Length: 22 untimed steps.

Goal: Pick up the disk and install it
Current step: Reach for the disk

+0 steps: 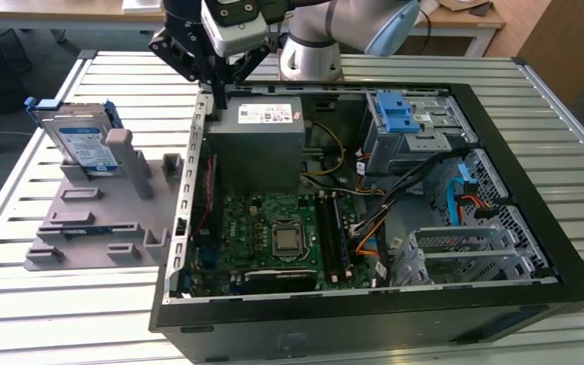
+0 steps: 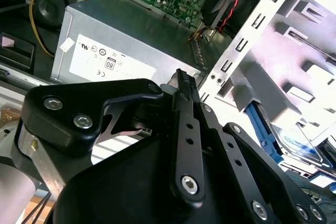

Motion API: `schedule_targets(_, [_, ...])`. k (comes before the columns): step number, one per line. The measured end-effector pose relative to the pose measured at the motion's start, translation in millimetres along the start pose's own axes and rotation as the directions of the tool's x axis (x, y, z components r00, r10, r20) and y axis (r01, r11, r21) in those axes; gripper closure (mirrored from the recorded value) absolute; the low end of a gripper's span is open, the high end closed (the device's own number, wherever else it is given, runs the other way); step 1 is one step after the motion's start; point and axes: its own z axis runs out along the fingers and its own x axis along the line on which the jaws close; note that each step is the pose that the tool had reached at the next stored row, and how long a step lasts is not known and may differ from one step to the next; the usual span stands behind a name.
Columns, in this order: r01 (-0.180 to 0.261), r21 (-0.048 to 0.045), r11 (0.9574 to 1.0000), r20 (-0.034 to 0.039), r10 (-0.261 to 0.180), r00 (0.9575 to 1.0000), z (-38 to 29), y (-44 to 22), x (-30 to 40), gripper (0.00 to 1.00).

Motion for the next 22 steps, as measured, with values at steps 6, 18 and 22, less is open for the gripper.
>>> schedule_targets(6, [0.0, 0.0, 1.0, 0.0, 0.0, 1.0, 0.6, 0.7, 3.1, 0.89])
schedule_targets(18, [0.0, 0.0, 1.0, 0.0, 0.0, 1.0, 2.2, 1.0, 5.6, 0.89])
schedule_targets(22, [0.0, 0.0, 1.0, 0.0, 0.0, 1.0, 2.8, 1.1, 6.9, 0.89])
